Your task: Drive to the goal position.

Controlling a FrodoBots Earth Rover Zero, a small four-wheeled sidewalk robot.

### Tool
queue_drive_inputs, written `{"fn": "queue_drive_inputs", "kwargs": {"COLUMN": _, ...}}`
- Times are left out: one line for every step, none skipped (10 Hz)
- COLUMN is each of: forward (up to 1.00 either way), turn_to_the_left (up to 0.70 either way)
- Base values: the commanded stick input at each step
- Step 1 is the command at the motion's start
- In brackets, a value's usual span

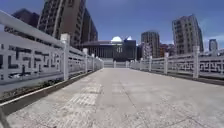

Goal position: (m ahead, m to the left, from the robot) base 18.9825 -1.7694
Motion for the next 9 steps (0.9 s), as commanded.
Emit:
{"fn": "queue_drive_inputs", "kwargs": {"forward": 0.7, "turn_to_the_left": 0.0}}
{"fn": "queue_drive_inputs", "kwargs": {"forward": 0.7, "turn_to_the_left": 0.0}}
{"fn": "queue_drive_inputs", "kwargs": {"forward": 0.7, "turn_to_the_left": 0.0}}
{"fn": "queue_drive_inputs", "kwargs": {"forward": 0.7, "turn_to_the_left": 0.0}}
{"fn": "queue_drive_inputs", "kwargs": {"forward": 0.7, "turn_to_the_left": 0.0}}
{"fn": "queue_drive_inputs", "kwargs": {"forward": 0.7, "turn_to_the_left": 0.0}}
{"fn": "queue_drive_inputs", "kwargs": {"forward": 0.7, "turn_to_the_left": 0.0}}
{"fn": "queue_drive_inputs", "kwargs": {"forward": 0.7, "turn_to_the_left": 0.0}}
{"fn": "queue_drive_inputs", "kwargs": {"forward": 0.7, "turn_to_the_left": 0.0}}
